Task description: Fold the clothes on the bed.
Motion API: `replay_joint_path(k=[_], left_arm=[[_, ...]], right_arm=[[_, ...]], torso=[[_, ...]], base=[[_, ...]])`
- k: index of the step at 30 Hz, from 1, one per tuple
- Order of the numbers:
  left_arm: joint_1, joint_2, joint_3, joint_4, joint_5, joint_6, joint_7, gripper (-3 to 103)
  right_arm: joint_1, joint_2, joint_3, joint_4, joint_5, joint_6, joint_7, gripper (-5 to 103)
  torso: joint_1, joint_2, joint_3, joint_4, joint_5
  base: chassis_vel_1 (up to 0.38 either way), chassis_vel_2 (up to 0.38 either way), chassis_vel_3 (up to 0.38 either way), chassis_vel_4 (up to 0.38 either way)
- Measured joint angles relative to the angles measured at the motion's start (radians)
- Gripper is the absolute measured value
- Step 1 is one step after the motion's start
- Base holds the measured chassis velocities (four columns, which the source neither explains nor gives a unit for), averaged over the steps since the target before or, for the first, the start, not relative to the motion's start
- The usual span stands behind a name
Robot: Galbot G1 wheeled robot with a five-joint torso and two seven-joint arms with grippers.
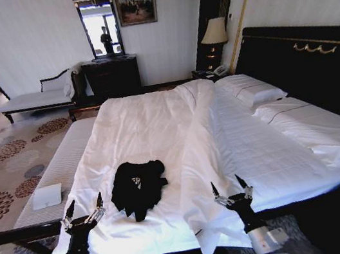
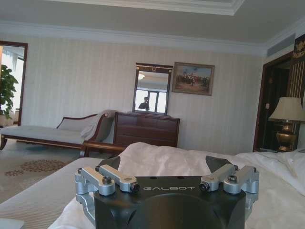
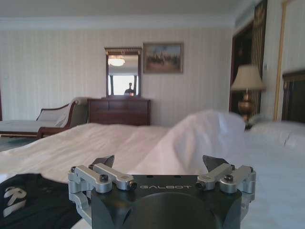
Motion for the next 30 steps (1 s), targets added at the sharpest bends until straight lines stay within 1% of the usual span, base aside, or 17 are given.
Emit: replay_joint_path(k=[3,7,11,13,16,19,20,21,23,26,28,29,30], left_arm=[[0.004,-0.002,-0.006,0.001,-0.005,-0.005,0.003,100],[0.004,-0.002,-0.006,0.001,-0.006,-0.005,0.003,100],[0.009,-0.002,-0.01,0.006,-0.014,-0.009,0.005,100],[0.009,-0.002,-0.01,0.007,-0.015,-0.009,0.005,100],[0.005,-0.004,-0.004,0.007,-0.014,-0.01,0.005,100],[0.005,-0.004,-0.003,0.006,-0.013,-0.009,0.005,100],[0.005,-0.004,-0.004,0.005,-0.013,-0.009,0.005,100],[0.005,-0.004,-0.006,0.004,-0.015,-0.009,0.005,100],[0.006,-0.004,-0.008,0.004,-0.016,-0.009,0.005,100],[0.008,0.0,-0.015,0.006,-0.023,-0.009,0.005,100],[0.008,0.001,-0.015,0.007,-0.023,-0.009,0.005,100],[0.006,0.001,-0.014,0.008,-0.024,-0.009,0.005,100],[0.005,0.001,-0.013,0.007,-0.023,-0.009,0.005,100]], right_arm=[[0.014,-0.001,-0.014,-0.011,0.031,-0.038,0.022,100],[0.017,0.0,-0.014,-0.014,0.031,-0.043,0.028,100],[0.031,0.001,-0.012,-0.03,0.041,-0.093,0.081,100],[0.03,0.0,-0.011,-0.031,0.044,-0.099,0.083,100],[0.034,-0.012,-0.015,-0.039,0.058,-0.136,0.075,100],[0.044,-0.013,-0.015,-0.045,0.057,-0.149,0.075,100],[0.049,-0.013,-0.013,-0.049,0.055,-0.157,0.076,101],[0.052,-0.013,-0.011,-0.052,0.054,-0.162,0.077,97],[0.053,-0.013,-0.01,-0.053,0.054,-0.165,0.078,97],[0.053,-0.013,-0.007,-0.056,0.056,-0.172,0.081,82],[0.053,-0.013,-0.007,-0.056,0.056,-0.172,0.081,82],[0.053,-0.013,-0.006,-0.056,0.057,-0.173,0.082,71],[0.054,-0.012,-0.006,-0.056,0.057,-0.173,0.083,65]], torso=[[0.0,0.0,0.0,0.0,0.0007],[0.0,0.0,0.0,-0.0001,0.0007],[0.0,0.0,0.0,0.0,-0.0001],[0.0,0.0,0.0,0.0,-0.0003],[0.0,0.0,0.0,-0.0001,0.0],[0.0,0.0,0.0,0.0,0.0003],[0.0,0.0,0.0,-0.0001,0.0003],[0.0,0.0,0.0,0.0,0.0003],[0.0,0.0,0.0,0.0,0.0003],[0.0,0.0,0.0,0.0,0.0001],[0.0,0.0,0.0,0.0,0.0001],[0.0,0.0,0.0,0.0,0.0001],[0.0,0.0,0.0,-0.0001,0.0002]], base=[[0.0,0.0,0.0,0.0],[0.0,0.0,0.0,0.0],[0.0,0.0,0.0,0.0],[0.0,0.0,0.0,0.0],[0.0,0.0,0.0,0.0],[0.0,0.0,0.0,0.0],[0.0,0.0,0.0,0.0],[0.0,0.0,0.0,0.0],[0.0,0.0,0.0,0.0],[0.0,0.0,0.0,0.0],[0.0,0.0,0.0,0.0],[0.0,0.0,0.0,0.0],[0.0,0.0,0.0,0.0]])
